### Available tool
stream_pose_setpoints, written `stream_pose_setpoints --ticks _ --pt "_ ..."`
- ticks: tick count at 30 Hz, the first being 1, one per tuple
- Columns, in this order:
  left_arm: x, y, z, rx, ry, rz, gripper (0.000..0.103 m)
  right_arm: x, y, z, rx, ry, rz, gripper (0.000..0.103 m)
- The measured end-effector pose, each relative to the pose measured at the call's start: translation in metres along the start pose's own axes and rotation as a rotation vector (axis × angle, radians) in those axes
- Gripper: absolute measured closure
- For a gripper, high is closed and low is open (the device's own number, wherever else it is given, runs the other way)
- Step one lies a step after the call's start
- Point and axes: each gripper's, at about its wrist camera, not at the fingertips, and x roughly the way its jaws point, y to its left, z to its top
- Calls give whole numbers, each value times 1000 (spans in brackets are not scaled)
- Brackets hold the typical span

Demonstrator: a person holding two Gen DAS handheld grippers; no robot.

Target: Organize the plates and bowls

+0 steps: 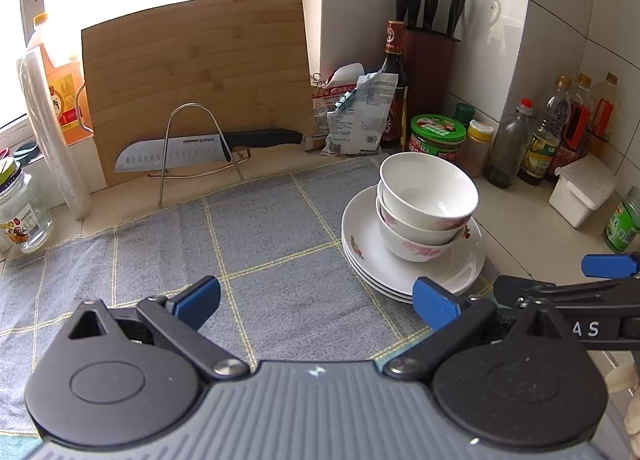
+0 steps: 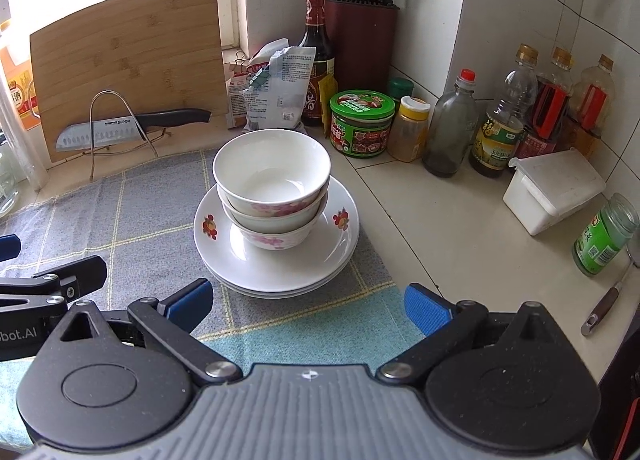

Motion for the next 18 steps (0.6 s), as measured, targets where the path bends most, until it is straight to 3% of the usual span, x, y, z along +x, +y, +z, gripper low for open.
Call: stream_pose_setpoints --ticks 18 --pt "-1 -1 1 1 0 3 1 -1 0 0 -1 0 -10 0"
